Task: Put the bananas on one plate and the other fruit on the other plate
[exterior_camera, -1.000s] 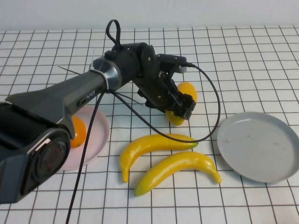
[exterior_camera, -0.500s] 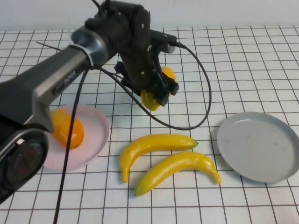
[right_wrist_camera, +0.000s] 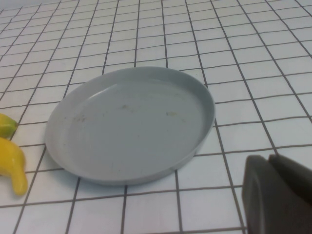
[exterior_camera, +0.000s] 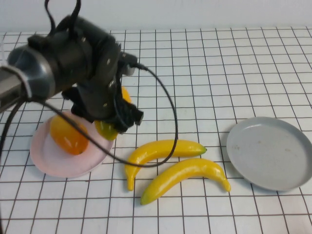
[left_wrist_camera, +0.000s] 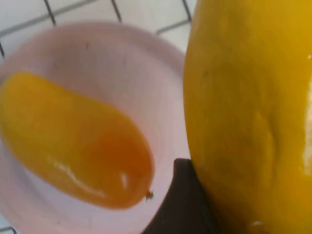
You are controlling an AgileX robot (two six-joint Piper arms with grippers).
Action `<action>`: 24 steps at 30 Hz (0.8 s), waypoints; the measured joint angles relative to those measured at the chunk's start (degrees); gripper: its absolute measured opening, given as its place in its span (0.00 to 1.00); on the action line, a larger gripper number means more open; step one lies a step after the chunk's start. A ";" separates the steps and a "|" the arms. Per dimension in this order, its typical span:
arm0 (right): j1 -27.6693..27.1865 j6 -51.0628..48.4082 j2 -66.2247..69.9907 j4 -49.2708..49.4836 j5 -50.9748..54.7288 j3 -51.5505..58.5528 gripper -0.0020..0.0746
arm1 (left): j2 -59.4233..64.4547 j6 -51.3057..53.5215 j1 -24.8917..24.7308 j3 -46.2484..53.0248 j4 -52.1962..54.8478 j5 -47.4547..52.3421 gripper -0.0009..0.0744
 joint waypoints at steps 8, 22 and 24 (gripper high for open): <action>0.00 0.00 0.00 0.00 0.00 0.00 0.01 | -10.59 -15.54 0.89 23.09 3.40 -13.93 0.66; 0.00 0.00 0.00 0.00 0.00 0.00 0.01 | -9.74 -20.17 3.70 24.62 9.04 -19.83 0.85; 0.00 0.00 0.00 0.00 0.00 0.00 0.01 | -9.74 -20.30 4.09 24.62 9.72 -21.06 0.89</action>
